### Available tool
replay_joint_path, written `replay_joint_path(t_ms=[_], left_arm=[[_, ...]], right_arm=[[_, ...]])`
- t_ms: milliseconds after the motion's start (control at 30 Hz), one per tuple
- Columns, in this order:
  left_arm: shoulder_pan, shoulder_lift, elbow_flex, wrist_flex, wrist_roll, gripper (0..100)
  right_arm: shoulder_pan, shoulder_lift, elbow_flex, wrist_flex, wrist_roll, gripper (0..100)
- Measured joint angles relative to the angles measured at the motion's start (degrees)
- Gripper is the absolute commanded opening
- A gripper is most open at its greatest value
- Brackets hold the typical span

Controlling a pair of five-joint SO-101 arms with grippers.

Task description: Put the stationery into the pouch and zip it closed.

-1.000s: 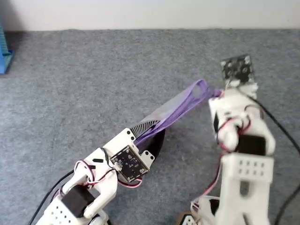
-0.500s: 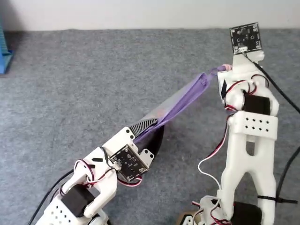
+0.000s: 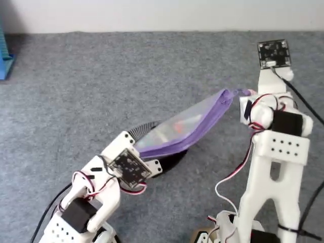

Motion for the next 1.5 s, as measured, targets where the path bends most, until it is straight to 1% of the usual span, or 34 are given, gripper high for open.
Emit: replay_joint_path(t_ms=[167,333,400,500,700,867,967,1100,1233,1300,1333,1367,1433,1467,1500], left_arm=[[-4.04,0.0,-2.37,0.35,0.0,32],[-10.11,0.0,-5.89,5.45,0.0,32],[-13.89,-0.09,-6.68,7.38,0.0,32],[-21.01,-0.09,-6.68,8.0,0.0,32],[-36.66,-0.18,-3.87,8.0,1.05,32],[-46.86,0.0,-0.18,8.18,1.23,32],[-52.13,0.0,2.02,8.35,1.23,32],[-57.32,0.0,2.64,13.36,1.49,32],[-60.66,0.0,2.64,18.46,4.22,32],[-61.71,0.0,2.64,19.96,5.89,32],[-61.8,0.0,2.64,20.66,7.21,31],[-61.8,0.0,2.64,21.54,8.53,29],[-61.89,0.0,2.64,23.65,10.9,22],[-61.8,0.0,2.64,24.7,12.04,17],[-61.8,0.0,2.64,25.49,12.92,12]], right_arm=[[0.18,-3.6,0.0,8.53,-2.46,30.7],[3.69,-4.22,0.0,15.65,-7.3,30.7],[5.19,-4.57,0.0,18.02,-9.05,30.7],[5.89,-6.33,-1.49,22.86,-10.81,30.7],[5.89,-12.31,-3.25,29.63,-11.34,30.7],[5.98,-17.49,-3.08,31.12,-11.34,30.7],[6.07,-21.19,-0.53,31.12,-11.34,30.7],[6.07,-25.58,5.98,31.12,-11.6,30.7],[6.42,-31.47,11.08,31.12,-13.63,30.2],[6.24,-34.99,13.27,31.12,-14.15,25.4],[6.15,-36.92,14.51,31.12,-14.24,20.7],[6.15,-38.95,15.65,31.12,-14.24,14.9],[6.24,-42.29,18.02,30.68,-14.24,1.4],[6.15,-43.52,19.34,30.51,-14.24,0.2],[6.15,-44.57,20.57,29.63,-14.24,3.9]])
